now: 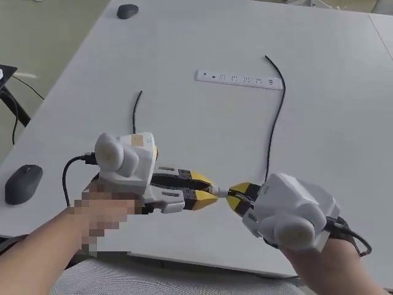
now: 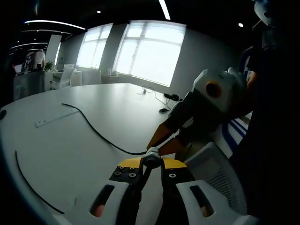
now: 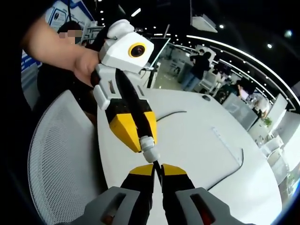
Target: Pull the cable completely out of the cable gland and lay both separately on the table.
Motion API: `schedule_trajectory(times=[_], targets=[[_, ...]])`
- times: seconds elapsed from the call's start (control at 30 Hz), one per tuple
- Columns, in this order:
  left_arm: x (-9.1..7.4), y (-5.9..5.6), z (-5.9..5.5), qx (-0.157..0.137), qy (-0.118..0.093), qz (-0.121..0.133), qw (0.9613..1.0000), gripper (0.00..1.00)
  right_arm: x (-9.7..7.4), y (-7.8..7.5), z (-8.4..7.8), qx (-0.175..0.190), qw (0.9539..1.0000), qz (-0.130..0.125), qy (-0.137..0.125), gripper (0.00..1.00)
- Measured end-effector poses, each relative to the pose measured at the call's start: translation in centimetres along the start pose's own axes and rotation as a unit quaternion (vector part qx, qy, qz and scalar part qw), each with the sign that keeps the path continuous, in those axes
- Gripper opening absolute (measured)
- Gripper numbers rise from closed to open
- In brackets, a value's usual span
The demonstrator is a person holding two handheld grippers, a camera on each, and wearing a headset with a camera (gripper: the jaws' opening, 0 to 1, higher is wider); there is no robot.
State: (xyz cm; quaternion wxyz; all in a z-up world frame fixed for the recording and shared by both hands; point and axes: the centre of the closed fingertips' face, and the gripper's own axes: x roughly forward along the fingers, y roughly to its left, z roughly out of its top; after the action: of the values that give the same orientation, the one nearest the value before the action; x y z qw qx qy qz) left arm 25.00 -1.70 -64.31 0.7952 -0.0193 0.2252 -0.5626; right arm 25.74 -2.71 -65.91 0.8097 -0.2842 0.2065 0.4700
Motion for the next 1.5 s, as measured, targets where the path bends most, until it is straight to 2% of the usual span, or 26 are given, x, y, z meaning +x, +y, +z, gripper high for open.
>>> schedule_trajectory(times=[0.33,0.57,0.67,0.97,1.27,1.3,1.4,1.47,1.5], targets=[[0.0,0.4,0.0,-0.001,0.0,0.003,1.0,0.15,0.3,-0.4,-0.3,0.022,0.9997,0.0,-0.004,0.0],[0.0,0.7,-0.1,-0.001,0.002,0.008,1.0,0.15,0.4,-0.8,-1.1,0.048,0.9988,-0.003,0.0,0.0],[0.0,1.0,-0.1,-0.004,0.0,0.01,0.9999,0.15,0.5,-1.2,-1.6,0.076,0.9971,-0.007,0.0,0.0],[-0.3,1.1,-0.2,-0.008,0.0,0.014,0.9999,0.15,0.7,-1.9,-3.5,0.114,0.9933,-0.016,0.01,0.0],[-0.2,1.0,-0.2,-0.012,-0.002,0.019,0.9997,0.15,1.2,-2.7,-5.2,0.182,0.9826,-0.031,0.012,0.0],[-0.2,1.0,-0.2,-0.013,-0.004,0.019,0.9997,0.15,1.3,-2.8,-5.3,0.197,0.9799,-0.032,0.01,0.0],[-0.3,0.9,-0.2,-0.012,-0.004,0.02,0.9997,0.15,1.3,-2.9,-5.9,0.215,0.9761,-0.034,0.013,0.0],[-0.4,1.0,-0.3,-0.014,-0.005,0.021,0.9997,0.15,1.4,-2.9,-6.3,0.238,0.9705,-0.037,0.015,0.0],[-0.5,1.0,-0.3,-0.014,-0.006,0.021,0.9997,0.15,1.4,-3.1,-6.8,0.256,0.9655,-0.043,0.018,0.0]])
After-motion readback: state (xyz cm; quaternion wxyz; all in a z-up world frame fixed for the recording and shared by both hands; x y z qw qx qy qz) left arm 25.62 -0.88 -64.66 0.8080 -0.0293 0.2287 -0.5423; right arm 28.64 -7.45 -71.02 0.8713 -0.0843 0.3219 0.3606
